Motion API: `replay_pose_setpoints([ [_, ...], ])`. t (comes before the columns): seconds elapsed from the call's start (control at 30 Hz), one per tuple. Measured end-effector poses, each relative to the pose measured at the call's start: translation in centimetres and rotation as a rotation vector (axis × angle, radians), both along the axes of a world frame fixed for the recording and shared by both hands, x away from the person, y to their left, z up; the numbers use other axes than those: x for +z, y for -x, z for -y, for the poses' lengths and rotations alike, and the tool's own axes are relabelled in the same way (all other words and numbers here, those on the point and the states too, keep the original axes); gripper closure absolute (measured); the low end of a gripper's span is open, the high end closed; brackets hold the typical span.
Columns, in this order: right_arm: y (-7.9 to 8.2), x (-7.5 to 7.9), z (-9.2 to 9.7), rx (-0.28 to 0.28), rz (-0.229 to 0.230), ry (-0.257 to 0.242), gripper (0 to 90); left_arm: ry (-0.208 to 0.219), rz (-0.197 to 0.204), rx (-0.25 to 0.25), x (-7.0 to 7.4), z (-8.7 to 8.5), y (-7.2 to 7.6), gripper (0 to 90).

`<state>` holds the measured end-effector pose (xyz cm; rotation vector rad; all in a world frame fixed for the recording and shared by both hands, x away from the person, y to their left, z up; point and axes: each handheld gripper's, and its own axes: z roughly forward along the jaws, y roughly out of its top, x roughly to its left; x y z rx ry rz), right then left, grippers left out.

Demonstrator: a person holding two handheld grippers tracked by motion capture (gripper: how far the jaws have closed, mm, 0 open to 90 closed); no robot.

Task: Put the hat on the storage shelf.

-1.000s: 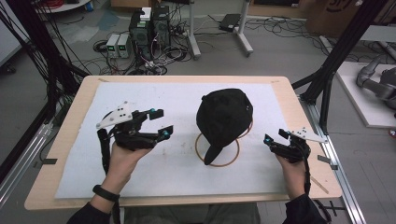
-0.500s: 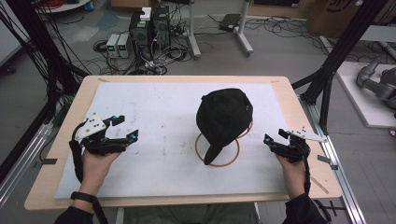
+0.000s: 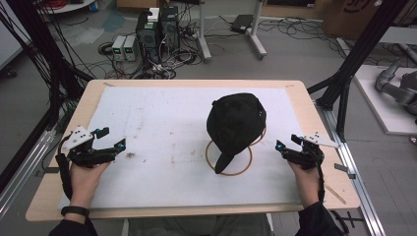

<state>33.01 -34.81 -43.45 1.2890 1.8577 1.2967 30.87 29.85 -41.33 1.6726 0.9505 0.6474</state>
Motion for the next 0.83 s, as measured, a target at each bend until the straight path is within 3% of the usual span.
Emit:
replay_pose_setpoints([
  [0.17, 0.03, -0.02, 0.11, -0.004, -0.002, -0.003, 28.7, -0.01, 0.0, 0.003, -0.06, 0.21, 0.0, 20.2],
  [0.83, 0.09, -0.03, 0.23, -0.008, -0.003, -0.005, 28.1, 0.015, 0.004, 0.012, -0.19, 0.31, -0.13, 20.1],
])
